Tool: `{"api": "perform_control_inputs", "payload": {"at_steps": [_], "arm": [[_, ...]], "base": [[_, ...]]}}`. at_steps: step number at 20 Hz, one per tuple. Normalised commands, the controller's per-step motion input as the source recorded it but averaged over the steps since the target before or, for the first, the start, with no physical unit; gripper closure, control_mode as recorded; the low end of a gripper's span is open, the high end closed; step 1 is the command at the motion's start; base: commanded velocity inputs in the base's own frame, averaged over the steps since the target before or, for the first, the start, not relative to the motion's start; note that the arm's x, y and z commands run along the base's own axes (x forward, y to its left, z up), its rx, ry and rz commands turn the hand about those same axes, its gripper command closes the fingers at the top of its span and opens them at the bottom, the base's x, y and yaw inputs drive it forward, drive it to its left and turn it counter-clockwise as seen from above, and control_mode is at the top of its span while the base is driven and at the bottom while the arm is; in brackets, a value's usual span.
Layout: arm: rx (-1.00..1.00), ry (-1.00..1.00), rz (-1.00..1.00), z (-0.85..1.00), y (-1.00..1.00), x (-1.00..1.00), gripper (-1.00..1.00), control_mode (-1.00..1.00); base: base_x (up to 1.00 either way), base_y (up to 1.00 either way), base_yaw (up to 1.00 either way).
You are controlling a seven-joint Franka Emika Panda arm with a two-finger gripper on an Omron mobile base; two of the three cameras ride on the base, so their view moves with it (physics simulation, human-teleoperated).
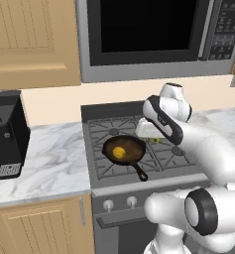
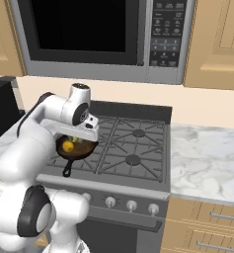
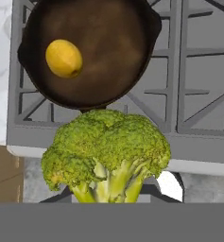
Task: Put the broccoli and lemon in the pan. Then turn on the front left burner and set the heat to medium.
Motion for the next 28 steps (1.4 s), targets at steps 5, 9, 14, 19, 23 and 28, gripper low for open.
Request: {"api": "perform_control_inputs", "payload": {"at_steps": [5,9,14,19,23,28], "arm": [[0.00,0.11,0.00,-0.33,0.19,0.09,1.00,-1.00],[0.00,0.06,0.00,-0.27,0.02,0.25,1.00,-1.00],[0.00,0.06,0.00,-0.24,0.00,0.30,1.00,-1.00],[0.00,0.07,0.00,-0.21,0.03,0.26,1.00,-1.00],[0.00,0.06,0.00,-0.14,0.09,0.23,1.00,-1.00],[0.00,0.05,0.00,-0.11,0.10,0.20,1.00,-1.00]], "base": [[0.00,0.00,0.00],[0.00,0.00,0.00],[0.00,0.00,0.00],[0.00,0.00,0.00],[0.00,0.00,0.00],[0.00,0.00,0.00]]}}
